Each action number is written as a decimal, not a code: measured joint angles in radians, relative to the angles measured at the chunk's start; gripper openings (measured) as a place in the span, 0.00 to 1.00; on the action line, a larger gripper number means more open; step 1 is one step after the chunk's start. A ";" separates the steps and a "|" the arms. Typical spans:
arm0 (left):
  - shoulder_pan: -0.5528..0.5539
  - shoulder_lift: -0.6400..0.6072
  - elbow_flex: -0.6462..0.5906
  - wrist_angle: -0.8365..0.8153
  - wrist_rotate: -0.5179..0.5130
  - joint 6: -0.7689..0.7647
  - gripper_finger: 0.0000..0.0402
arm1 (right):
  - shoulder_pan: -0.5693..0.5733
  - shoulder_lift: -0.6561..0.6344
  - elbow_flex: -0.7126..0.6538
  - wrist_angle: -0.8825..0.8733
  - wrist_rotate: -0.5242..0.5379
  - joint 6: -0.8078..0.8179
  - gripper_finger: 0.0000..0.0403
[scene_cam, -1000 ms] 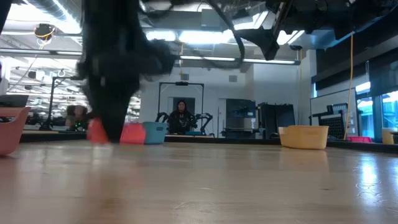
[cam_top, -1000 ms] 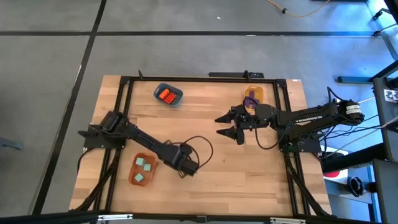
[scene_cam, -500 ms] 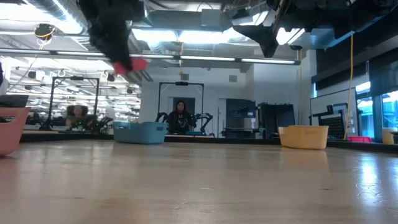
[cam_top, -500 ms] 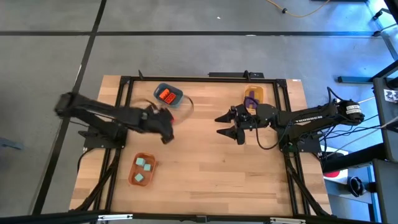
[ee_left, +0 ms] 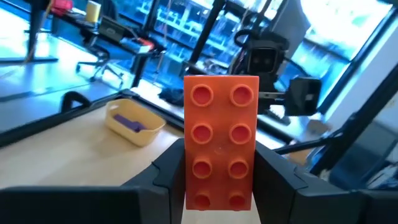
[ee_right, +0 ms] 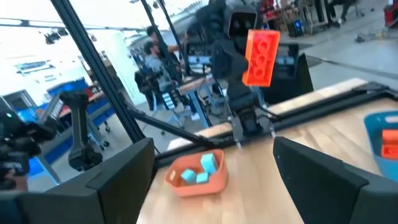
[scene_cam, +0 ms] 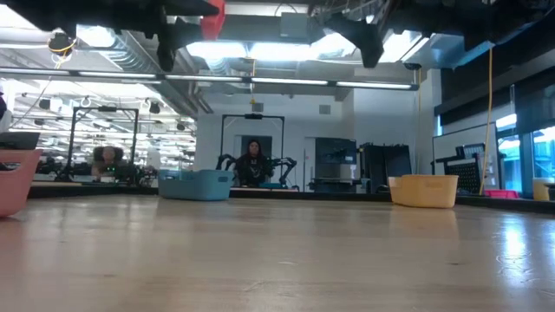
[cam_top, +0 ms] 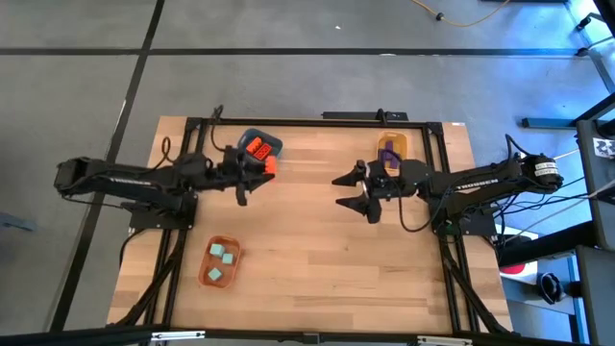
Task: Sort & place blocks by color
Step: Put the orange game piece into the blue bin
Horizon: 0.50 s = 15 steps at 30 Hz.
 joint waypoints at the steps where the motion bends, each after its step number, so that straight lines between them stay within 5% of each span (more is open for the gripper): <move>1: 0.000 0.000 -0.017 0.036 0.005 -0.011 0.32 | 0.000 0.000 0.000 0.011 0.000 0.000 0.82; 15: -0.036 0.011 -0.031 0.065 0.005 -0.012 0.32 | 0.000 0.000 0.000 0.036 0.001 0.005 0.82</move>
